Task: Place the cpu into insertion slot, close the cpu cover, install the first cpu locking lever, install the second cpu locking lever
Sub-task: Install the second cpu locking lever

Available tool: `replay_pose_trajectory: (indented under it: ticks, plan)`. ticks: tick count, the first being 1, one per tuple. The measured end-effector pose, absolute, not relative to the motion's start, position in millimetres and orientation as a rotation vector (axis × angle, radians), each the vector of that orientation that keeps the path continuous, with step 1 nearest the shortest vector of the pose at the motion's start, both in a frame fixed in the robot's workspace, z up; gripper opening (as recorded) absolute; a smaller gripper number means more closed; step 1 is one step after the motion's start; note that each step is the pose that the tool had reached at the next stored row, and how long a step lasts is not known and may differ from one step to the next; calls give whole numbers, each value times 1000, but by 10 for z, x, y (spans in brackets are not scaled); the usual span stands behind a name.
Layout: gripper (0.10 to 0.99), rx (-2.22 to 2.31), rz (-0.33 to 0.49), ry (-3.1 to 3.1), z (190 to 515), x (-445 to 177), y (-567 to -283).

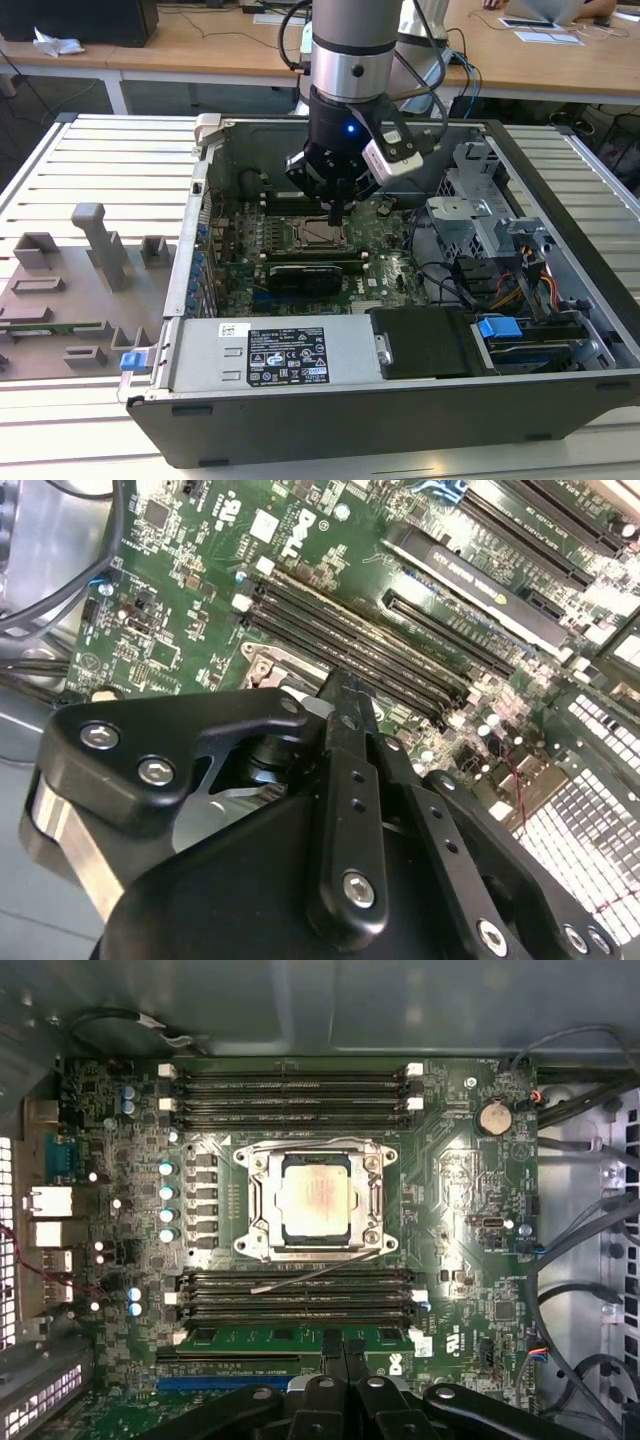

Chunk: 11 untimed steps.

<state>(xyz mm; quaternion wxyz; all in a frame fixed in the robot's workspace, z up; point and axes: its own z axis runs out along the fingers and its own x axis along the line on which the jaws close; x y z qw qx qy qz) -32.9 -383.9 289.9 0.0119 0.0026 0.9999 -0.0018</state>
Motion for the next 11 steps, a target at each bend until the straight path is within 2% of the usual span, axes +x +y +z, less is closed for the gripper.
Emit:
replay_pose_trajectory:
  ticks: [4,5,11]
  plan:
    - [106,9,19,3118,2870,-329,-3861]
    - [106,9,65,3117,2868,-331,-3875]
    - [106,10,189,3112,2864,-335,-3932]
